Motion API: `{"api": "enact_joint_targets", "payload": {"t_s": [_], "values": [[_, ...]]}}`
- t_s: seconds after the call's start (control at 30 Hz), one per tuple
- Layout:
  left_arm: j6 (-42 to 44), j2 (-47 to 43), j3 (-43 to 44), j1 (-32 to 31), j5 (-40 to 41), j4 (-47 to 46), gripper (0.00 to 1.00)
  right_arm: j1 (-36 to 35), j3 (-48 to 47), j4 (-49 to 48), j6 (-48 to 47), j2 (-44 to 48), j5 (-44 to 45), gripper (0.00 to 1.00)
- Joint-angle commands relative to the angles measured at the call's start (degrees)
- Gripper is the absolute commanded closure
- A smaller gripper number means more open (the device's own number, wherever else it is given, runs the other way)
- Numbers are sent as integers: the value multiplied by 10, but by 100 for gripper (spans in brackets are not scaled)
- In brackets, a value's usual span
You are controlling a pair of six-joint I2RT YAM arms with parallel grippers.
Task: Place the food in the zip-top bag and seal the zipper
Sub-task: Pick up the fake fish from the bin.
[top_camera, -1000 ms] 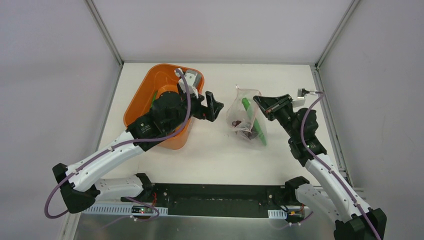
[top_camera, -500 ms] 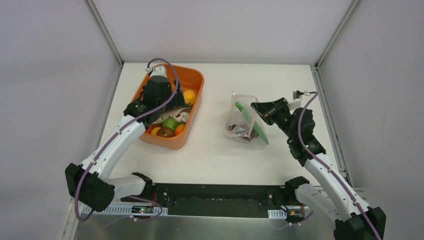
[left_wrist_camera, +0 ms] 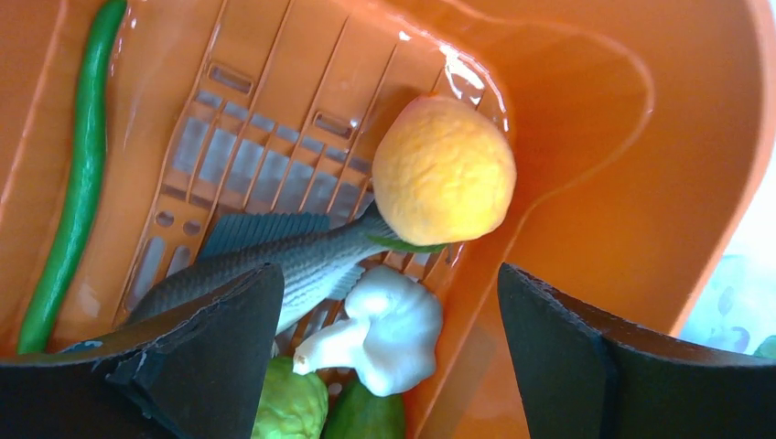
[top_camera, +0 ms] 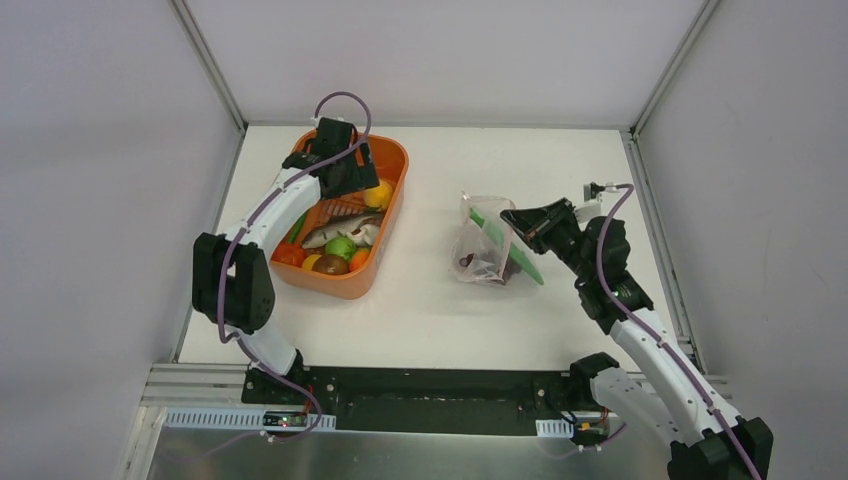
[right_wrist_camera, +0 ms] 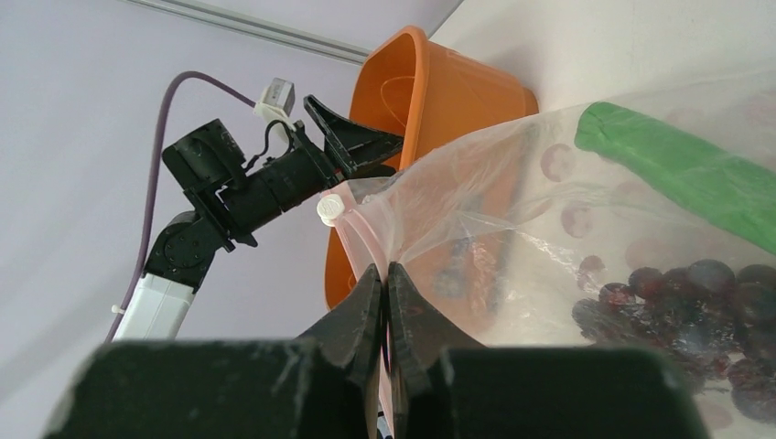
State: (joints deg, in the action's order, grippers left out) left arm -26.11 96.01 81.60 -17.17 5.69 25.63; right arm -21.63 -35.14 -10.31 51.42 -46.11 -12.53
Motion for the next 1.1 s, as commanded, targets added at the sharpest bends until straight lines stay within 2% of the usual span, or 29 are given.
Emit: {"api": "enact_joint_targets", "payload": {"t_s": [0.0,0.17,0.33,0.4,0.53,0.67,0.77,0.87,0.97,1.07], "values": [[-36,-48,-36,4,13,31,12,2,-17,-4,-13,28,4,93],[-72,-130,-155,3,47,71,12,2,-14,13,-23,42,22,93],[-35,-170,-193,1,40,101,11,2,-11,15,-33,37,26,93],[-18,-165,-192,-2,18,118,14,3,-11,16,-40,29,28,93],[-2,-175,-206,-68,11,131,13,2,-15,16,-56,10,41,93],[-30,-193,-224,-138,-19,123,13,3,-27,10,-76,-26,51,92],[-44,-216,-239,-155,-30,113,13,5,-36,-3,-82,-63,51,92],[-33,-225,-222,-155,32,136,11,7,-40,-32,-89,-99,51,92],[5,-201,-166,-152,116,168,7,8,-37,-71,-111,-123,56,92],[42,-155,-112,-134,146,181,7,11,-35,-108,-151,-142,58,92]]}}
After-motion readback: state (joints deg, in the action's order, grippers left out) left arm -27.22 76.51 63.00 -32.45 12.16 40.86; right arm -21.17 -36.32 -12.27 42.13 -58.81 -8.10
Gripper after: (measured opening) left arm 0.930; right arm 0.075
